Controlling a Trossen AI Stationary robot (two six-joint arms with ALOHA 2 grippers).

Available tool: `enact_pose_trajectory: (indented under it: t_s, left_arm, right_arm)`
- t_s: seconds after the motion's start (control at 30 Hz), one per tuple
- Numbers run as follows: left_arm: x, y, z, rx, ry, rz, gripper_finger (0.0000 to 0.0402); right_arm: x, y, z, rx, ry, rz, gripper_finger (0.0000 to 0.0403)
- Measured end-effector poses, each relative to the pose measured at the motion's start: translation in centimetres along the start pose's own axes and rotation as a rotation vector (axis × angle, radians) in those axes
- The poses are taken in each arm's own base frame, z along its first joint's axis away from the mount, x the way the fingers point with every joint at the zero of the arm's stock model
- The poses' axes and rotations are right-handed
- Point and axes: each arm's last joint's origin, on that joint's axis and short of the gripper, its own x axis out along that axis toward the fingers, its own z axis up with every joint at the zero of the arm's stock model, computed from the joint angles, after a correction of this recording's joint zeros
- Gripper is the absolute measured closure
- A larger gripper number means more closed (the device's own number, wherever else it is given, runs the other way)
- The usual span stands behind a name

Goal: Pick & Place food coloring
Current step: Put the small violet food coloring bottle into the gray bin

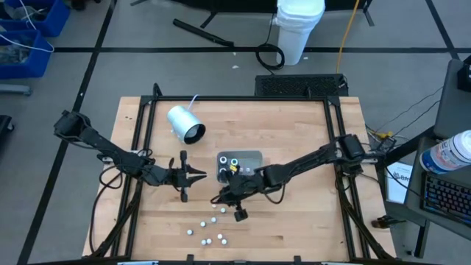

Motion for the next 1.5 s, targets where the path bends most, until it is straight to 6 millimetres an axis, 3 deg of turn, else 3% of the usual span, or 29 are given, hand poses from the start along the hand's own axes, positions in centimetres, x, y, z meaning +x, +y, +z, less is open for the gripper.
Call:
enact_pose_trajectory:
  t_s: [0.13, 0.33, 0.53, 0.7, 1.1, 1.33, 1.5]
  left_arm:
    - [0.0, 0.0, -0.1, 0.004, 0.006, -0.001, 0.0353]
    - [0.0, -0.1, -0.2, 0.012, 0.017, -0.005, 0.0353]
    - [0.0, -0.1, -0.2, -0.001, 0.017, -0.004, 0.0353]
    - [0.0, -0.1, -0.2, -0.014, 0.017, -0.004, 0.0353]
    - [0.0, -0.1, -0.2, -0.015, 0.016, -0.004, 0.0353]
    - [0.0, -0.1, -0.2, -0.016, 0.016, -0.004, 0.0353]
    - [0.0, 0.0, -0.2, -0.017, 0.015, -0.004, 0.0353]
  right_arm:
    - [0.8, 0.6, -0.6, 0.000, 0.013, 0.011, 0.0381]
    - [1.0, 3.2, -0.5, -0.102, -0.018, 0.057, 0.0316]
    - [1.4, 4.3, -2.1, -0.135, -0.095, 0.071, 0.0272]
    - [1.5, 3.7, -3.3, -0.087, -0.125, 0.056, 0.0264]
    - [1.5, 3.6, -3.4, -0.046, -0.116, 0.032, 0.0257]
    - [4.1, 3.2, -5.8, 0.010, -0.088, 0.027, 0.0257]
    - [4.7, 2.8, -6.7, 0.040, -0.053, 0.011, 0.0257]
